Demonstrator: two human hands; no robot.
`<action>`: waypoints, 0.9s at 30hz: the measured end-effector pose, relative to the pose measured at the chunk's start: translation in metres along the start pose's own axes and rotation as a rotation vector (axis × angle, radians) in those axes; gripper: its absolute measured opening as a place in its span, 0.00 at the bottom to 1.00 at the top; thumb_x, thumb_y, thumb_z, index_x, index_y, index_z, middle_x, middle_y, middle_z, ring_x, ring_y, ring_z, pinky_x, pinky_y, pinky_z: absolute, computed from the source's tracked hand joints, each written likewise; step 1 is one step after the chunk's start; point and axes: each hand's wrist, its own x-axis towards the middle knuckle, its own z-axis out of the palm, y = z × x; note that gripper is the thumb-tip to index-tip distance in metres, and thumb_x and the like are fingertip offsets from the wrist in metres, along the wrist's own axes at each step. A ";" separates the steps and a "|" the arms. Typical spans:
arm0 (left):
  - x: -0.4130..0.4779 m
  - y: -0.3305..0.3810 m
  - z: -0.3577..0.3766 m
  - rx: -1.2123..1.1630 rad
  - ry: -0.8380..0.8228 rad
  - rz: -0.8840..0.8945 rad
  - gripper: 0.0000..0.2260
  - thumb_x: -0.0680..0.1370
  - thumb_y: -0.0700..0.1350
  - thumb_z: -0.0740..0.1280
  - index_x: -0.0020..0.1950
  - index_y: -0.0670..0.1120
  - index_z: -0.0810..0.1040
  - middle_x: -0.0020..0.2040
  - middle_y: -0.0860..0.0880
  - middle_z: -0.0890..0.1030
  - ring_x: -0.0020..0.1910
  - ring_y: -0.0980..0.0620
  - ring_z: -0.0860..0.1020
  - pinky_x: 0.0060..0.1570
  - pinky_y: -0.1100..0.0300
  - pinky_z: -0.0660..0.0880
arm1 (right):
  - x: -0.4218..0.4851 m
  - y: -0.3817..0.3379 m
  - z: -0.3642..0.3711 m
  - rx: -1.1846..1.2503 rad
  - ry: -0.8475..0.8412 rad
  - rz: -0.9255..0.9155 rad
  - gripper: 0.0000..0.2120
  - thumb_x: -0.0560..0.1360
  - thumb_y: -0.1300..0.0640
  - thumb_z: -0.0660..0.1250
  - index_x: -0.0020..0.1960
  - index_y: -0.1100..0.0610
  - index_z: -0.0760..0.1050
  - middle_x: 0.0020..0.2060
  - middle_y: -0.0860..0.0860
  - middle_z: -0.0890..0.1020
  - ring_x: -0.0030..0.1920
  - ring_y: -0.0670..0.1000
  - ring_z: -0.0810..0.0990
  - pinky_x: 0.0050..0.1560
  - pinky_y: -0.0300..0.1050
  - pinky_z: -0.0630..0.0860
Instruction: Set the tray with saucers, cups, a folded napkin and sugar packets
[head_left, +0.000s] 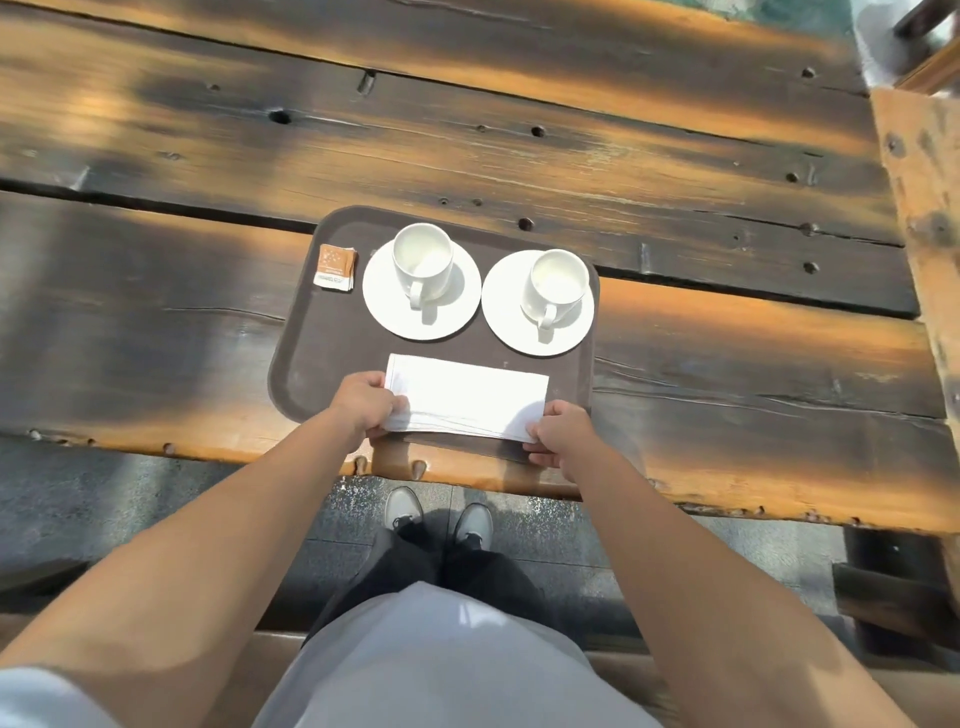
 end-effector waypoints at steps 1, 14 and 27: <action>0.004 0.000 -0.001 -0.005 0.000 0.010 0.10 0.77 0.32 0.68 0.42 0.47 0.77 0.43 0.46 0.81 0.35 0.52 0.78 0.26 0.64 0.75 | 0.002 -0.002 -0.001 -0.007 0.005 -0.012 0.10 0.78 0.69 0.64 0.45 0.54 0.71 0.49 0.59 0.79 0.35 0.52 0.78 0.30 0.43 0.76; 0.049 -0.016 0.001 0.077 0.188 0.033 0.07 0.75 0.39 0.72 0.40 0.49 0.78 0.49 0.43 0.83 0.50 0.42 0.82 0.43 0.46 0.83 | 0.039 -0.003 0.011 0.011 0.044 0.018 0.09 0.75 0.68 0.70 0.43 0.57 0.74 0.54 0.60 0.79 0.37 0.56 0.82 0.48 0.52 0.84; -0.002 0.050 -0.006 0.961 0.045 0.100 0.14 0.80 0.43 0.60 0.63 0.38 0.72 0.50 0.42 0.79 0.43 0.45 0.80 0.37 0.55 0.76 | -0.004 -0.050 -0.021 -0.651 0.020 -0.090 0.15 0.77 0.48 0.63 0.45 0.62 0.76 0.33 0.57 0.82 0.27 0.55 0.80 0.27 0.41 0.78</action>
